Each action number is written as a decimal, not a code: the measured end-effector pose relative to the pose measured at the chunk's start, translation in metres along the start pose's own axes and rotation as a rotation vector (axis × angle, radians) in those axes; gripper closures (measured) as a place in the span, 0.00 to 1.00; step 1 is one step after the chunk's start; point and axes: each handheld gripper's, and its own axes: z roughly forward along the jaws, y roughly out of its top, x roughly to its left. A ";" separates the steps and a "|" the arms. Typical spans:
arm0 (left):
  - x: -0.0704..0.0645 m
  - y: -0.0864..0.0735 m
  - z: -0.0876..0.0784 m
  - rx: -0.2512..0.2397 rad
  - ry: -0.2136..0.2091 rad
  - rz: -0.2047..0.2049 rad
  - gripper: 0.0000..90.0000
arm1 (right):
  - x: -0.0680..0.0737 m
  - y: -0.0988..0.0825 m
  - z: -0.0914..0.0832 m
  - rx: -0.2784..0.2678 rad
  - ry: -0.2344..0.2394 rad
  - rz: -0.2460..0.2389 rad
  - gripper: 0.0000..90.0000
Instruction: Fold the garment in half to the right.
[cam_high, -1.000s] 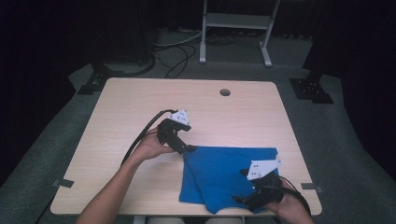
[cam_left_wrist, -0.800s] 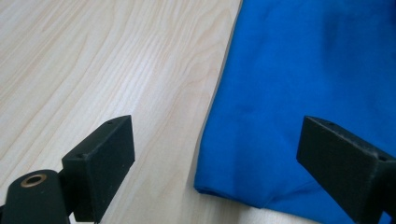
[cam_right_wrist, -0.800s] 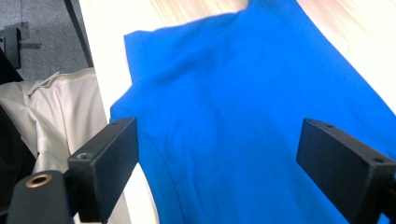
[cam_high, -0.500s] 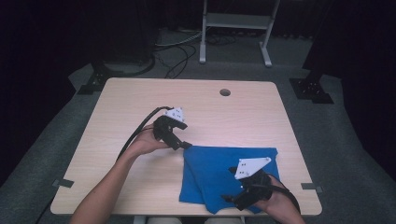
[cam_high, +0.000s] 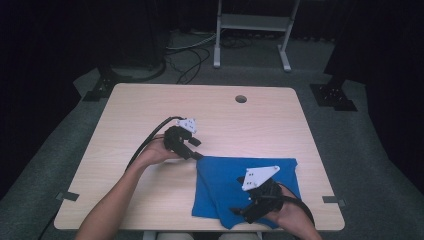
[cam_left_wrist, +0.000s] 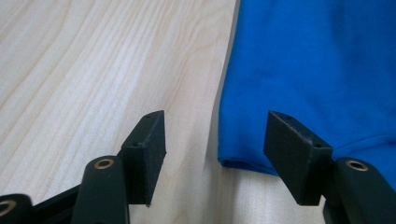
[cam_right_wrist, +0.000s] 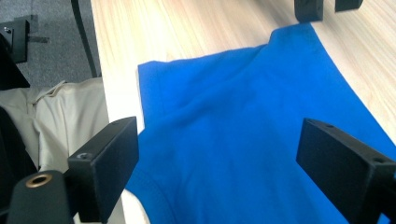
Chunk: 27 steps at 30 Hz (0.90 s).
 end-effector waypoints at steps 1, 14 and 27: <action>0.001 -0.001 0.001 0.006 0.000 0.005 0.48 | 0.000 0.001 0.001 0.001 0.001 -0.003 0.15; -0.001 -0.002 0.017 0.078 -0.028 0.029 0.65 | 0.002 0.017 0.014 0.005 0.045 -0.037 0.16; -0.002 -0.005 0.017 0.062 -0.090 0.015 0.90 | 0.002 0.024 0.029 -0.001 0.093 -0.041 0.15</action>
